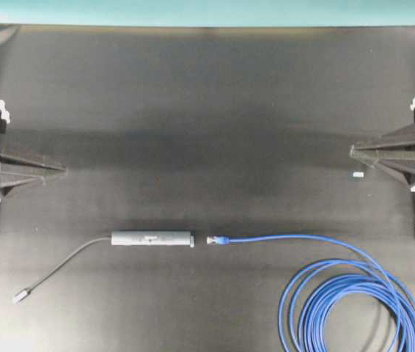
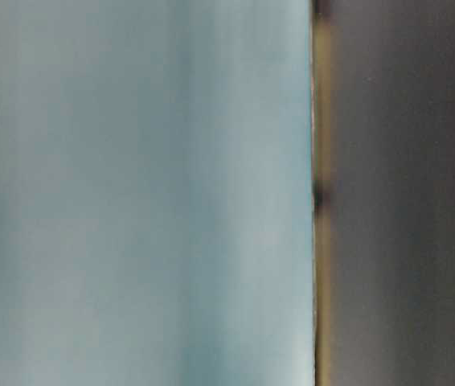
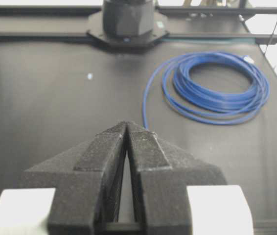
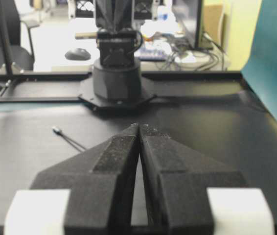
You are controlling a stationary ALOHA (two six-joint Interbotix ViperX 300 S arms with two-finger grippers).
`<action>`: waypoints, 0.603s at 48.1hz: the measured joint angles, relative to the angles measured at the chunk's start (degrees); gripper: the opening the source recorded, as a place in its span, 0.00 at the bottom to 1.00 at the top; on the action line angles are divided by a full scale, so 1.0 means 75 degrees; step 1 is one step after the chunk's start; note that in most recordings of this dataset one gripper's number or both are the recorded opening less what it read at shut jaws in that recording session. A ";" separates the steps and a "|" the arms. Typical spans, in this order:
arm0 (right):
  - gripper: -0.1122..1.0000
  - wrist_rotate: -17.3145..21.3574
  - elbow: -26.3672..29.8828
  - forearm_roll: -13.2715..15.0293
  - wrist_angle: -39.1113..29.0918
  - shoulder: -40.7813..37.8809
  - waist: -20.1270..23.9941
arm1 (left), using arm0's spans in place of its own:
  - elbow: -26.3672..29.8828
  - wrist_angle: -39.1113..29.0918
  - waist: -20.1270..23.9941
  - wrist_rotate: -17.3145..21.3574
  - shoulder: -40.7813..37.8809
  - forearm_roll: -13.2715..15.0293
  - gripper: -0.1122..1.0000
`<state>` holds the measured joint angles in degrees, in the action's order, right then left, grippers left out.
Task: Insert the LAN cable into the hub.
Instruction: 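Move both grippers inward toward the grey hub and blue cable plug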
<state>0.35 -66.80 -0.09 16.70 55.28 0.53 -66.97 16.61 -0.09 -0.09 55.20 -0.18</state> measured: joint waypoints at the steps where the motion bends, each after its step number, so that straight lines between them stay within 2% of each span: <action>1: 0.13 0.0000 0.0000 0.0000 -0.0012 0.0000 0.0000 | 0.0012 -0.0012 0.0000 -0.0023 -0.0023 -0.0023 0.15; 4: 0.12 0.0000 0.0000 -0.0012 -0.0117 -0.0059 0.0000 | 0.0047 -0.0047 0.0059 -0.0117 -0.0199 -0.0199 0.11; 10: 0.10 0.0012 0.0152 -0.0082 -0.0914 -0.0328 0.0000 | 0.0176 0.0070 0.0070 -0.0211 -0.0586 -0.0270 0.10; 21: 0.10 0.0012 0.0691 -0.0105 -0.1816 -0.1184 0.0188 | 0.0070 0.1020 -0.0398 -0.0211 -0.1160 -0.0293 0.10; 29: 0.10 0.0211 0.0961 -0.0211 -0.2063 -0.2051 0.0434 | -0.0234 0.1652 -0.0727 -0.0598 -0.1816 -0.0281 0.10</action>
<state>1.93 -59.59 -1.67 1.23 39.90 3.78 -68.73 29.00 -5.54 -4.57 41.57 -2.29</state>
